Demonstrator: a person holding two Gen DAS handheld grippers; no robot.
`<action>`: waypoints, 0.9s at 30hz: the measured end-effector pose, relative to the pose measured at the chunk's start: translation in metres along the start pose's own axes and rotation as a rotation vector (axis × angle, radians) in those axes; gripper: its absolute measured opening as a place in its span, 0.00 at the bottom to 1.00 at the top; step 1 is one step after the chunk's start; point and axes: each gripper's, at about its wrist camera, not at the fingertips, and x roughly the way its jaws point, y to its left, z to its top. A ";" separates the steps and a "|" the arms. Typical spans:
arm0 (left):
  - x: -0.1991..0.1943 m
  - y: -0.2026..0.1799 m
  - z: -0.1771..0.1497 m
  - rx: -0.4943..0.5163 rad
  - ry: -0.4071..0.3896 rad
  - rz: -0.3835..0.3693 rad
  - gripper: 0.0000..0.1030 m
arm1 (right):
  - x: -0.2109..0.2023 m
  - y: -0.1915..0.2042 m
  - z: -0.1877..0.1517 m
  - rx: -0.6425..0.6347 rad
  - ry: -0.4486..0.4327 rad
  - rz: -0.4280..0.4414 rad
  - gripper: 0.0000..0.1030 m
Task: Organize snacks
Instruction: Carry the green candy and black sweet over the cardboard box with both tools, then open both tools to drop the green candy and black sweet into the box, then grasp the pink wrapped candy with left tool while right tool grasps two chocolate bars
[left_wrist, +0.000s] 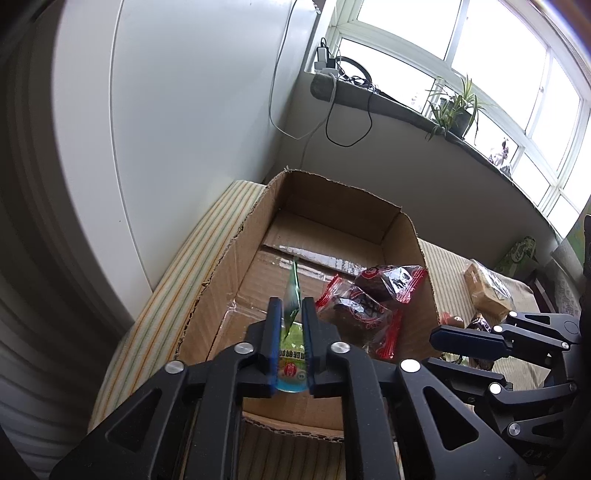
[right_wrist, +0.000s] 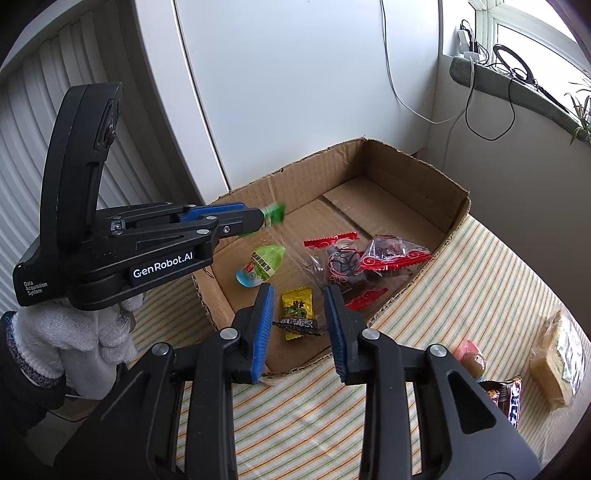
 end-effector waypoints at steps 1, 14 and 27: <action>0.000 0.001 0.001 -0.005 -0.001 0.001 0.25 | -0.001 -0.001 0.000 0.004 -0.004 0.001 0.44; -0.012 -0.023 -0.001 0.008 -0.027 -0.012 0.26 | -0.039 -0.015 -0.016 0.051 -0.058 -0.025 0.61; -0.032 -0.076 -0.010 0.064 -0.048 -0.082 0.26 | -0.101 -0.088 -0.060 0.165 -0.087 -0.113 0.61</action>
